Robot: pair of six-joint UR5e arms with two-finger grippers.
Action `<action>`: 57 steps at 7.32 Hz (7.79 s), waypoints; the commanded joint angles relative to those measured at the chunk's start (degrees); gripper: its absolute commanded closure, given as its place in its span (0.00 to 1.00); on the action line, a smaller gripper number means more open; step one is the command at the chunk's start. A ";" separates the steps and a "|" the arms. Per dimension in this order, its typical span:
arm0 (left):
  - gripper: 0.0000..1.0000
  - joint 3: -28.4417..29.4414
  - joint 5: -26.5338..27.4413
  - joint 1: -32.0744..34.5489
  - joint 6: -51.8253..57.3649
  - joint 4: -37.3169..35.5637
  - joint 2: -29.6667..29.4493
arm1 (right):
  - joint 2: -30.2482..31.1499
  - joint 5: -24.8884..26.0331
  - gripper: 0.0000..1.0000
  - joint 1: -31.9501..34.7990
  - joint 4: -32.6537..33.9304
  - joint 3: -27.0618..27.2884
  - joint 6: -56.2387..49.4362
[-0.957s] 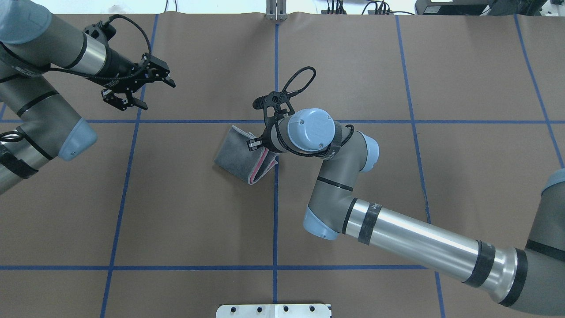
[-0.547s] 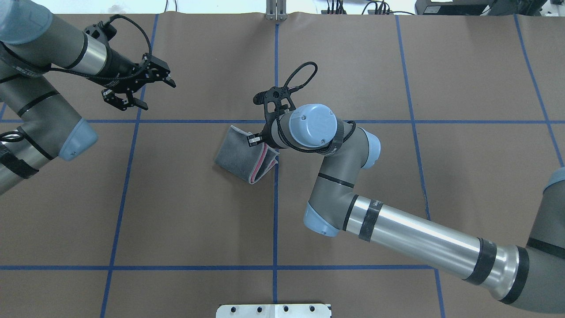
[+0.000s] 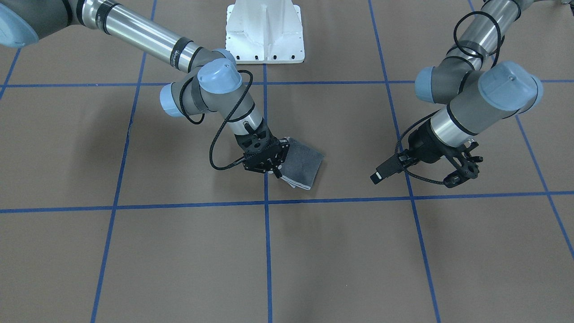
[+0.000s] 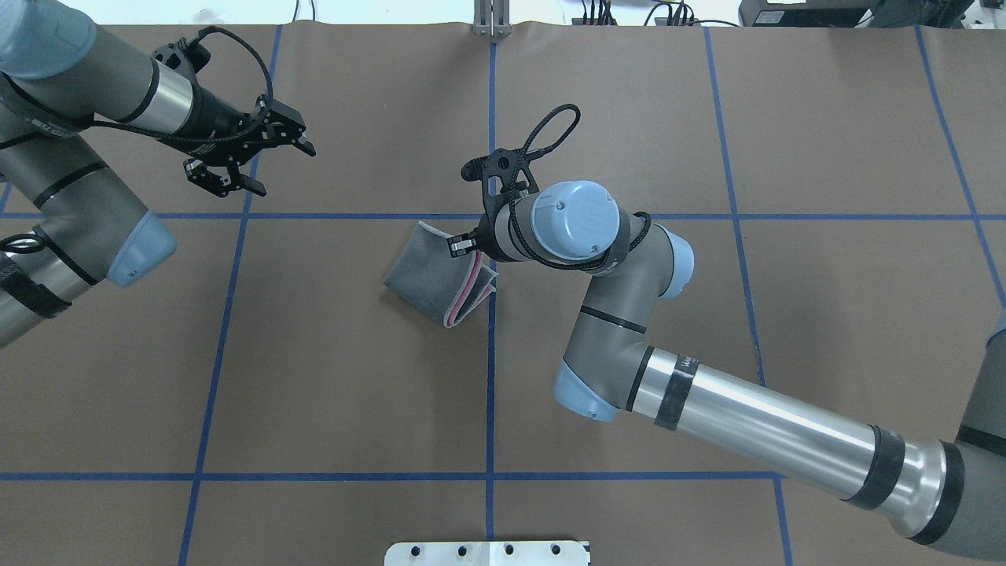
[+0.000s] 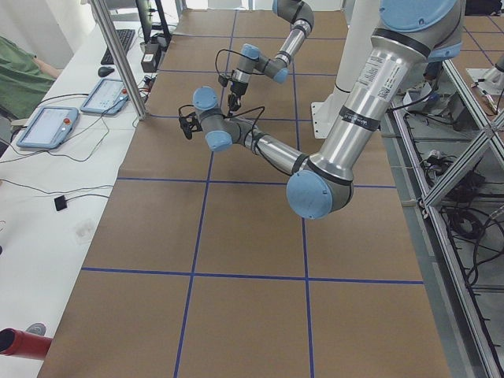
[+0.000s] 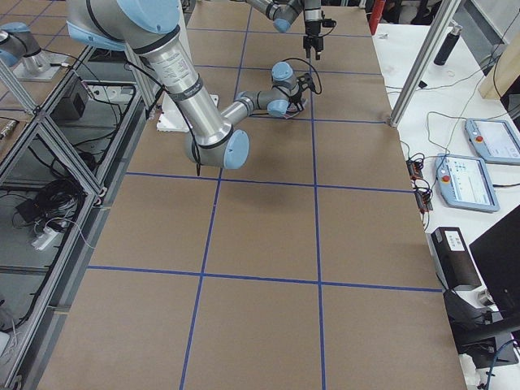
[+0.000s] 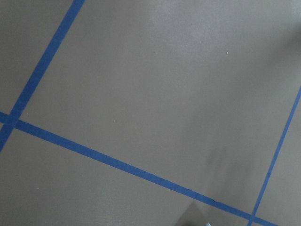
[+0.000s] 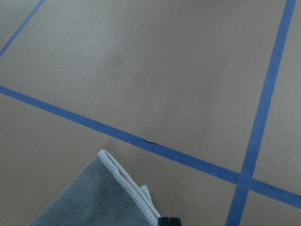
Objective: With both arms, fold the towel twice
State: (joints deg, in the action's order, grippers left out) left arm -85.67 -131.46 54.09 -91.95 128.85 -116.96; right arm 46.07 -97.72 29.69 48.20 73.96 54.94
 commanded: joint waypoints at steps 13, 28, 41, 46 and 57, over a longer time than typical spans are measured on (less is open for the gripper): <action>0.00 -0.46 -0.29 8.20 18.30 -6.01 0.24 | 8.83 -23.28 0.00 23.34 28.72 15.49 -9.49; 0.00 -10.73 7.19 32.40 93.10 -18.67 34.96 | 39.72 -34.11 0.00 59.85 38.09 14.10 -58.63; 0.00 -20.07 -1.60 32.93 97.31 -38.94 36.81 | 40.85 -39.65 0.00 61.63 52.96 21.84 -58.81; 0.00 -20.24 -1.16 32.93 97.31 -38.94 36.63 | 44.63 -39.21 0.00 61.63 43.03 20.26 -58.28; 0.00 -19.89 -1.25 32.93 97.31 -39.02 36.63 | 44.55 -39.38 0.00 61.63 43.11 20.08 -58.19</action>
